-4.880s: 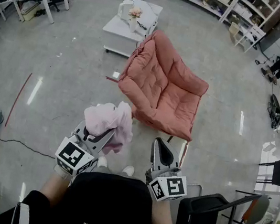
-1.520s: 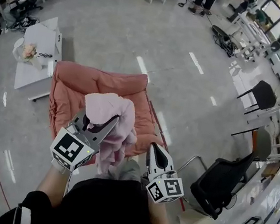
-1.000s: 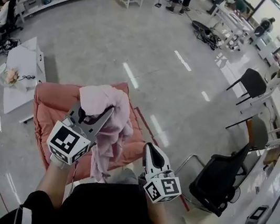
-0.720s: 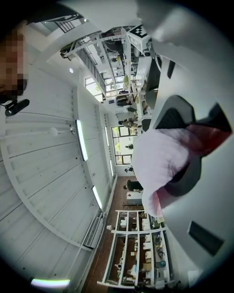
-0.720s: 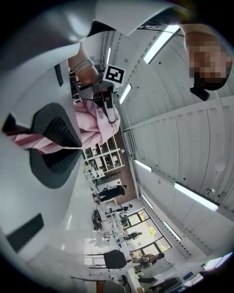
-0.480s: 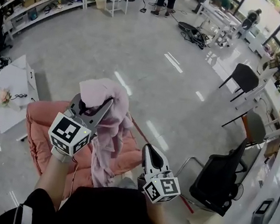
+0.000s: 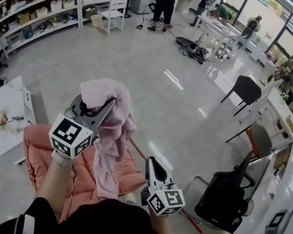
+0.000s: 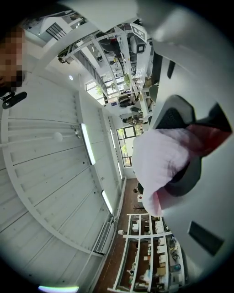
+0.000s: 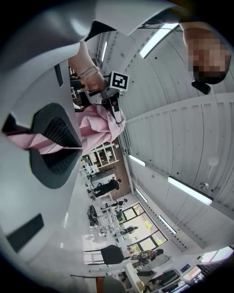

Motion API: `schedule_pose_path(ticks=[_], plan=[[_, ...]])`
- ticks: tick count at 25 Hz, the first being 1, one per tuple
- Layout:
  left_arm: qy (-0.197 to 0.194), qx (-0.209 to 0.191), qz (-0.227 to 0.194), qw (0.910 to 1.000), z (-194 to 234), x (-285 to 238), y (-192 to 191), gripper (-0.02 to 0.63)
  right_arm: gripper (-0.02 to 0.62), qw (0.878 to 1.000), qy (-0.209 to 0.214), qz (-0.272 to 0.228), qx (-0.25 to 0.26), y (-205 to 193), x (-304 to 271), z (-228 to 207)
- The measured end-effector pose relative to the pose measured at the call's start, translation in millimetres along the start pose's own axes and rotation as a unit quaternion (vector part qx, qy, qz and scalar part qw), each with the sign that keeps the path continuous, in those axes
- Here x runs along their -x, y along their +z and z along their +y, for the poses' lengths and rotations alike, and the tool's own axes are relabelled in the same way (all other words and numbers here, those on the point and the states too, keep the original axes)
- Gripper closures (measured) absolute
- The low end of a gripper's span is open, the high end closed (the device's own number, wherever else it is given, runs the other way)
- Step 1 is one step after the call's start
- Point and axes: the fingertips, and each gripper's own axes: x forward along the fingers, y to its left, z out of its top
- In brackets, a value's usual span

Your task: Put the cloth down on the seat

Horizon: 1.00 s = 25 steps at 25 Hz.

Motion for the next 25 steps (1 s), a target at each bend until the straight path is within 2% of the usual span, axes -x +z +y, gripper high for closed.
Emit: schedule_pose_path(ticks=[5, 10, 18, 25], plan=[[0.011, -0.001, 0.005, 0.9999, 4.7, -18.6, 6.3, 0.471, 0.561, 1.000, 0.010, 0.002, 0.001, 9.4, -7.6, -9.1], [0.021, 0.007, 0.018, 0.9996, 5.5, -28.0, -9.9, 0.471, 0.561, 1.000, 0.015, 0.010, -0.001, 6.9, -11.0, -19.3], [0.038, 0.032, 0.058, 0.9971, 9.9, -19.2, -74.1, 0.471, 0.561, 0.999, 0.013, 0.043, -0.003, -17.8, -21.6, -32.5], [0.054, 0.085, 0.097, 0.9902, 11.8, 11.0, -142.9, 0.471, 0.561, 0.996, 0.024, 0.082, 0.000, -53.3, -28.8, -23.0]])
